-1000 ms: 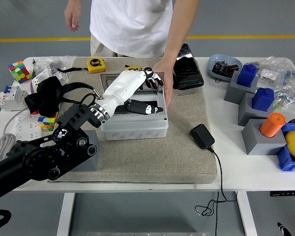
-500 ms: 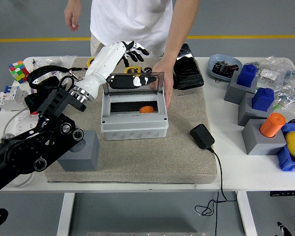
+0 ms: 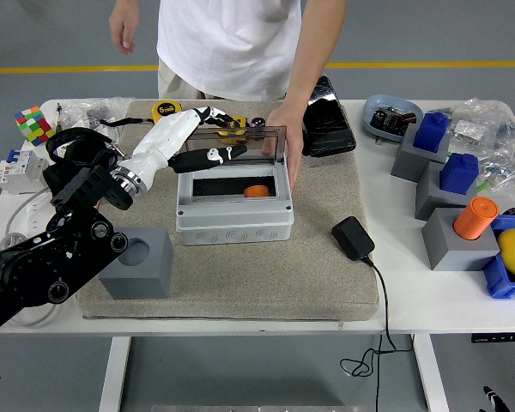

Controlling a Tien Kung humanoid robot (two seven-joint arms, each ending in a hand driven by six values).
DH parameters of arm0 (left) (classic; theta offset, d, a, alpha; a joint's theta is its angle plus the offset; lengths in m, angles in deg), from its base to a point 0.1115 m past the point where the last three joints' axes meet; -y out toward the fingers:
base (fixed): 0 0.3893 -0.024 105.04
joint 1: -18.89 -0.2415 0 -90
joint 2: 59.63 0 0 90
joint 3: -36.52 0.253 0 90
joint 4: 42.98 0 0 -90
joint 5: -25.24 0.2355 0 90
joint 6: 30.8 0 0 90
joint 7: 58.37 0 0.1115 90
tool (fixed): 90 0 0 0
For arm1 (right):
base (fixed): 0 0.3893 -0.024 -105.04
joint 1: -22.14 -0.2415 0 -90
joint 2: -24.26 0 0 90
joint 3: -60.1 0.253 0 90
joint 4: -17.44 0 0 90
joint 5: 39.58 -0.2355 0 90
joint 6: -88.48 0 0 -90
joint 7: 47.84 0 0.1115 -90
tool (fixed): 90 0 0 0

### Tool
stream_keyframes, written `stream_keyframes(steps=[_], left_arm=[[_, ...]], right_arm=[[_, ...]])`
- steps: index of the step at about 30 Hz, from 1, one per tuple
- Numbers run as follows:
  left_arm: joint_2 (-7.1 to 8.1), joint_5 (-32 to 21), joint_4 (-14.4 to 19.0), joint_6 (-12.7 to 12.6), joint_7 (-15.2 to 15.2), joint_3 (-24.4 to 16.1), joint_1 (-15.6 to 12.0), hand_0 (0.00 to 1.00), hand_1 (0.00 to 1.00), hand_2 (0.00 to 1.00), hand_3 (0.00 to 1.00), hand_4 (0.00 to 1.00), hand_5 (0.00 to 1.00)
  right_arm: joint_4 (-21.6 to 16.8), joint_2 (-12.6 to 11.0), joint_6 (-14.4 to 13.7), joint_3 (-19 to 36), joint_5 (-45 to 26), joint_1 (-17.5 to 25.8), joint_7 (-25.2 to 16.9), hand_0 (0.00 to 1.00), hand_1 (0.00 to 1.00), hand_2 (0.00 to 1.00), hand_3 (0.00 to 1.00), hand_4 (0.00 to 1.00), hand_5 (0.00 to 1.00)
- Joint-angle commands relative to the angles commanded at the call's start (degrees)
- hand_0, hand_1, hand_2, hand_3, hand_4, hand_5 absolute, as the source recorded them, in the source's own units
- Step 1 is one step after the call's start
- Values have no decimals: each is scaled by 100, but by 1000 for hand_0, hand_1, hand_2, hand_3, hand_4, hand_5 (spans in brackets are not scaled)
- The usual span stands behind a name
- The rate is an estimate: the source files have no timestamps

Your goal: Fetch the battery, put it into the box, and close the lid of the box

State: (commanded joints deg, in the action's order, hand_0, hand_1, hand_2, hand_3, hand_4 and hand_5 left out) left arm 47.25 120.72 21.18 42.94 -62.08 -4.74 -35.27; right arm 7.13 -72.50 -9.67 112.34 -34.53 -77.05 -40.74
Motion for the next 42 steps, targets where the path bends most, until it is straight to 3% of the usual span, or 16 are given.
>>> stream_keyframes(steps=[9, 16, 21, 34, 42], left_arm=[[475, -12, 828, 39, 164, -82, -754, 710, 767, 717, 745, 998, 976], [690, -43, 1326, 74, 231, -183, -1190, 704, 763, 714, 741, 998, 974], [742, -60, 1439, 80, 239, -209, -1326, 704, 763, 714, 741, 998, 974], [750, -120, 1516, 122, 251, -131, -1378, 688, 756, 709, 739, 998, 973], [781, -174, 1845, 55, 39, -775, -1552, 683, 751, 709, 738, 998, 971]], right_arm=[[0, -36, 41, 114, 77, 15, 41, 638, 646, 644, 564, 966, 537], [0, -45, 64, 89, 76, 24, 29, 639, 646, 643, 564, 965, 536], [0, -52, 60, 71, 62, 24, 20, 639, 646, 643, 564, 965, 536], [0, -49, 43, 82, 80, 55, 23, 639, 646, 643, 562, 965, 537], [0, -58, 33, 99, 95, 66, 33, 639, 646, 643, 563, 964, 536]])
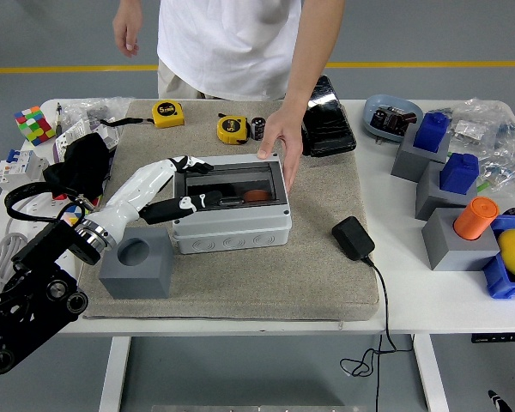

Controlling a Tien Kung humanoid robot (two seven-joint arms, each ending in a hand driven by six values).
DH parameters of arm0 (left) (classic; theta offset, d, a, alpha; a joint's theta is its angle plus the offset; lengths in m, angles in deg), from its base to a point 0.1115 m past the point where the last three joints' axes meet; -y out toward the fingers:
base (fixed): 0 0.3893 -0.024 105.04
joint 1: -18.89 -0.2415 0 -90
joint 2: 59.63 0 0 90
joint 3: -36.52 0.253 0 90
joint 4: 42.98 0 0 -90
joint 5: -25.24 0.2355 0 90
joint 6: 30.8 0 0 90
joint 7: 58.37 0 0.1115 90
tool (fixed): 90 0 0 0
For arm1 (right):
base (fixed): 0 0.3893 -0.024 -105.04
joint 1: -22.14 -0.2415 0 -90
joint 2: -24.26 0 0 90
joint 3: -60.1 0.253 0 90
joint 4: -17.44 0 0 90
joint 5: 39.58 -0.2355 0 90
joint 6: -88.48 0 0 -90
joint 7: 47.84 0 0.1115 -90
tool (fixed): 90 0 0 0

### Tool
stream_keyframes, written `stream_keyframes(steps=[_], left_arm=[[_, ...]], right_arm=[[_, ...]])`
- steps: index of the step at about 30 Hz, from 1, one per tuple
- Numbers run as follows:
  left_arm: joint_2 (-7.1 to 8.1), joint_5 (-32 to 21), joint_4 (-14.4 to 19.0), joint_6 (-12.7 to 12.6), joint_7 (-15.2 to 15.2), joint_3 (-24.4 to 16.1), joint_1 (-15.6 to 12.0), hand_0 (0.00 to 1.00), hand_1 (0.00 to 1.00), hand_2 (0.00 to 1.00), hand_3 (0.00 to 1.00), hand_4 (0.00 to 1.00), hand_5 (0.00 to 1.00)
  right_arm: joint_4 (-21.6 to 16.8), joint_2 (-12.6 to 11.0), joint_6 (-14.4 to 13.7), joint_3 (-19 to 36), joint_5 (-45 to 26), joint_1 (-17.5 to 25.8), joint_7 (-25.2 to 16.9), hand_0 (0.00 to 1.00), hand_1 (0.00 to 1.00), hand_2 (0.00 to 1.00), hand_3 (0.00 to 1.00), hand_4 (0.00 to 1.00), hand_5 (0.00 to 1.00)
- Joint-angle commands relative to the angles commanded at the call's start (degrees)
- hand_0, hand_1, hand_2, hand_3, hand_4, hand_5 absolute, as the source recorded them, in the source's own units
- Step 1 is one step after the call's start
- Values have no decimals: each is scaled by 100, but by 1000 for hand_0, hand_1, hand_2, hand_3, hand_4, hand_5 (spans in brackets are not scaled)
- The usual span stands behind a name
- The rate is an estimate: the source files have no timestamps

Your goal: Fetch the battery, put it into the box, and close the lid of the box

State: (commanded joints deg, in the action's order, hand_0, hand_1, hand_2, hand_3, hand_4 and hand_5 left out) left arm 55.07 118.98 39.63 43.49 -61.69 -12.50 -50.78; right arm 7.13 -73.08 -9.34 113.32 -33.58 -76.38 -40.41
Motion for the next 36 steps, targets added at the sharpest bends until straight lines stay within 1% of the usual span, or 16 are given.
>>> stream_keyframes(steps=[3, 4, 14, 21, 29, 32, 36], left_arm=[[-13, -28, 38, -31, -76, -345, -77, 683, 751, 709, 738, 998, 971], [-21, -46, 40, -40, -99, -455, -104, 670, 742, 708, 735, 998, 966], [-190, -301, -120, -77, -257, -1638, -420, 667, 740, 708, 733, 998, 968], [-300, -836, -242, -36, -396, -2434, -647, 662, 740, 708, 732, 998, 967], [-371, -1056, -248, -25, -521, -3024, -792, 658, 738, 707, 729, 998, 964], [-397, -1089, -229, -18, -550, -3204, -865, 658, 738, 707, 729, 998, 964], [-395, -1095, -214, -1, -552, -3335, -947, 656, 735, 706, 728, 998, 963]], right_arm=[[0, 3, 1, -5, -15, 2, -12, 639, 646, 643, 563, 964, 536], [0, 5, -2, 1, -14, 0, -14, 638, 646, 643, 564, 965, 537], [0, -1, -7, 27, -18, -13, -21, 638, 646, 644, 563, 964, 536], [0, -3, 7, 49, 2, 1, -14, 638, 646, 644, 563, 964, 537], [0, -20, 10, 17, -25, -15, -16, 638, 646, 644, 564, 964, 537], [0, -37, 7, 27, -4, -13, 7, 638, 646, 644, 564, 964, 537], [0, -57, 5, 31, 5, -17, 21, 638, 646, 643, 563, 964, 537]])
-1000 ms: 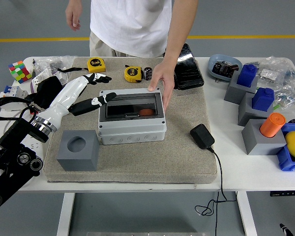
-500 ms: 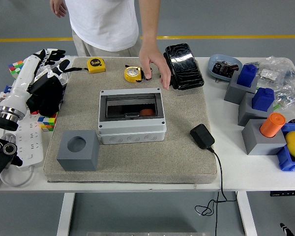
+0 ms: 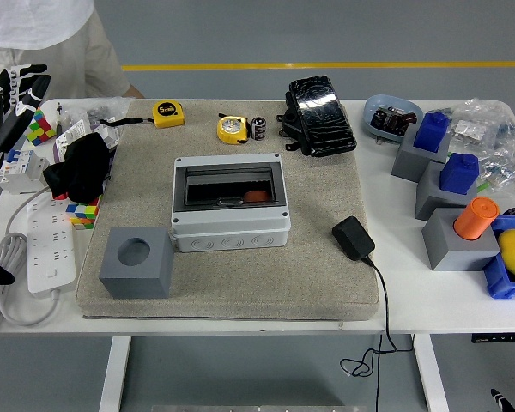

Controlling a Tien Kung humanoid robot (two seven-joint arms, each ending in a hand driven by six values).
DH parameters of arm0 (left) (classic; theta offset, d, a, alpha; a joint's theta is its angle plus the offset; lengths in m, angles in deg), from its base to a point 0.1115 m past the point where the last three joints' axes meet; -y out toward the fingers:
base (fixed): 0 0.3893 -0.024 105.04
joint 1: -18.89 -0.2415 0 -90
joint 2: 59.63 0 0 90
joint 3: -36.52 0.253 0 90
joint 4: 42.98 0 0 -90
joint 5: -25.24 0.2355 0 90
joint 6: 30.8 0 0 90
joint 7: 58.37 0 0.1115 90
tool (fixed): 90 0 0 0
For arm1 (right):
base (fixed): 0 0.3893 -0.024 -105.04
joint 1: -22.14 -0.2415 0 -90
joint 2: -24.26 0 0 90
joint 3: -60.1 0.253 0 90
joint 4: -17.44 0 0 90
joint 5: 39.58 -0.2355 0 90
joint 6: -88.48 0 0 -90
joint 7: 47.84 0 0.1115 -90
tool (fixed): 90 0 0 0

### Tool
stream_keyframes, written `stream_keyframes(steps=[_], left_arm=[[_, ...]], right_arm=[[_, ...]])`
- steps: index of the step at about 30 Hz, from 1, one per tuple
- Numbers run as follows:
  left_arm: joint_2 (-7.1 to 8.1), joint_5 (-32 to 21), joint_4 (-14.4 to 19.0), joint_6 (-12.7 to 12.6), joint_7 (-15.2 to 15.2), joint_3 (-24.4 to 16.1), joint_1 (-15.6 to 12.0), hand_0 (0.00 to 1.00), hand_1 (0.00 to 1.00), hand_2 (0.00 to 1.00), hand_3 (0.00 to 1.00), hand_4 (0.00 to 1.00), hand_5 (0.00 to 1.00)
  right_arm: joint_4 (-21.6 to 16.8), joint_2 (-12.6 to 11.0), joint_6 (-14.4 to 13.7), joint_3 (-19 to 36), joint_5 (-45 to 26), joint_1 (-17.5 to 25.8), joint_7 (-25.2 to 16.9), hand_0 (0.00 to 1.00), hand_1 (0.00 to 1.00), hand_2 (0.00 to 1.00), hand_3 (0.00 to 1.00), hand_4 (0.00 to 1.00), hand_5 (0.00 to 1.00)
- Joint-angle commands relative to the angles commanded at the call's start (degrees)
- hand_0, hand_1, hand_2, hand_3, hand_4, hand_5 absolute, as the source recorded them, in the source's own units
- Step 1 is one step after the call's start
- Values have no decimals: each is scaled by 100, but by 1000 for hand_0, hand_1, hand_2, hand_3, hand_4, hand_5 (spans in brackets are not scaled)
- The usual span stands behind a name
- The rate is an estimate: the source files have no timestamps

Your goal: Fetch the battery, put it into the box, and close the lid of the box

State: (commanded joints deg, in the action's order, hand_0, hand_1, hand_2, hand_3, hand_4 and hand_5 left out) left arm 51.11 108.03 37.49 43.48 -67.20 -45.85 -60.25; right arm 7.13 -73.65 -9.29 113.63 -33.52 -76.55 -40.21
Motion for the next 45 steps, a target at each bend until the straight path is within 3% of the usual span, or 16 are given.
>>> stream_keyframes(steps=[21, 45], left_arm=[[-116, 137, -29, 132, 118, -455, -114, 649, 731, 707, 724, 998, 965], [-112, 224, 51, 255, 207, -718, -184, 650, 730, 706, 720, 998, 972]], right_arm=[[0, -17, 6, 196, 90, -10, -52, 638, 646, 644, 564, 964, 537], [0, -37, -5, 269, 118, 9, 1, 637, 646, 644, 566, 965, 540]])
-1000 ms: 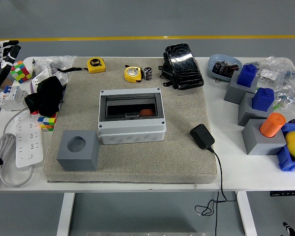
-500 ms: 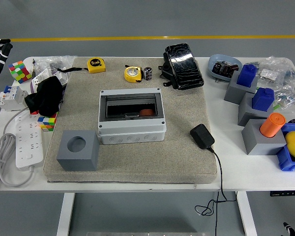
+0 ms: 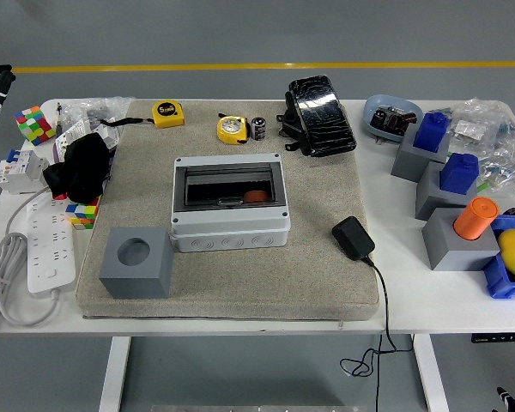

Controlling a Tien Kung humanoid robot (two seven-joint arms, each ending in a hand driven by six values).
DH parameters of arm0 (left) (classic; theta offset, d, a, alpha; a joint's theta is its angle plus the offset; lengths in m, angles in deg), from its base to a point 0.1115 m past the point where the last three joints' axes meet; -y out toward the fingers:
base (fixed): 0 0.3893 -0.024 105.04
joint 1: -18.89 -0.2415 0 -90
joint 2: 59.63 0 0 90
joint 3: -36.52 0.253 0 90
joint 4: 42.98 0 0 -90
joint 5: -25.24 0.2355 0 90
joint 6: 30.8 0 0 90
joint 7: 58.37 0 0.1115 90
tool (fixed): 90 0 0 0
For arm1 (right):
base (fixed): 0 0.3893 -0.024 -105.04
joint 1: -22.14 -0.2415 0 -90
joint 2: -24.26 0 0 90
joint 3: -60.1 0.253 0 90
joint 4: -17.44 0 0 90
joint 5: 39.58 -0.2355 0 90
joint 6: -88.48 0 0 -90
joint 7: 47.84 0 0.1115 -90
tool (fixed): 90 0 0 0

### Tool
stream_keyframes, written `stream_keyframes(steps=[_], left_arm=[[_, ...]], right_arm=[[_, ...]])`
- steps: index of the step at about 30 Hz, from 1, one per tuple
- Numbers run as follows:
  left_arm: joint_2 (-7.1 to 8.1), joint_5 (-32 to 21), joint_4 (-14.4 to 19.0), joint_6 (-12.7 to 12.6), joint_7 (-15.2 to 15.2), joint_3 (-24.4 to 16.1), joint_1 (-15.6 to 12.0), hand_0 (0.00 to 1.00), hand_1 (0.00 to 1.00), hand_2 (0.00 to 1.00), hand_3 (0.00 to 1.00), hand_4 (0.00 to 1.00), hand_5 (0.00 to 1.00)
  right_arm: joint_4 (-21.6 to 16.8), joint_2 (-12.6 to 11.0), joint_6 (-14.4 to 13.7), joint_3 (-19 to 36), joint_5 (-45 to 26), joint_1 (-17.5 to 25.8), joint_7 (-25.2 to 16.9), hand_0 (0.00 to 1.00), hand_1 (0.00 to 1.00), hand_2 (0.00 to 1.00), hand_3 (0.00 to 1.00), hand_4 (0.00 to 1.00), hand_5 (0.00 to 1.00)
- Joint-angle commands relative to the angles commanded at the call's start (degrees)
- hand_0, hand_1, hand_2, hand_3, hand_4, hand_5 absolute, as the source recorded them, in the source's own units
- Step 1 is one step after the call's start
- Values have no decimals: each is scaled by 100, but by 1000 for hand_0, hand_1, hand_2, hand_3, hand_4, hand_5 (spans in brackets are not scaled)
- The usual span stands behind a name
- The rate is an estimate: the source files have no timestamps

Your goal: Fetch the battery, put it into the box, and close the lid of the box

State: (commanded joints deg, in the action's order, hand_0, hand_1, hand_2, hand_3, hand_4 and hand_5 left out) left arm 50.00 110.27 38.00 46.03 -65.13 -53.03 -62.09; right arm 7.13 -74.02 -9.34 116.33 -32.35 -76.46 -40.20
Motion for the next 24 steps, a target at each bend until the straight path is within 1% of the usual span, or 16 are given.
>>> stream_keyframes(steps=[10, 19, 20, 22, 23, 24], left_arm=[[76, -9, 84, 13, 0, -139, -117, 648, 730, 706, 718, 998, 979], [95, -16, 130, 46, 10, -226, -176, 649, 729, 705, 717, 998, 981], [96, -20, 130, 43, 7, -225, -163, 649, 729, 705, 717, 998, 981], [108, -40, 101, 39, 0, -169, -33, 649, 729, 705, 717, 998, 981], [127, -45, 89, 45, 4, -132, 4, 649, 729, 705, 717, 998, 981], [181, -51, 96, 58, 7, -72, 13, 649, 729, 705, 717, 998, 981]], right_arm=[[0, 37, -58, -52, -32, -19, -27, 635, 646, 644, 565, 966, 544], [0, 21, -95, -17, -3, -48, -3, 640, 655, 644, 564, 965, 547], [0, 20, -92, -20, -13, -63, -6, 640, 655, 644, 564, 965, 547], [0, 30, -39, -93, -82, -186, -4, 640, 655, 644, 564, 965, 547], [0, 30, 0, -217, -149, -220, -8, 640, 655, 644, 564, 965, 547], [-16, 13, 33, -356, -220, -221, -5, 640, 655, 644, 564, 965, 547]])
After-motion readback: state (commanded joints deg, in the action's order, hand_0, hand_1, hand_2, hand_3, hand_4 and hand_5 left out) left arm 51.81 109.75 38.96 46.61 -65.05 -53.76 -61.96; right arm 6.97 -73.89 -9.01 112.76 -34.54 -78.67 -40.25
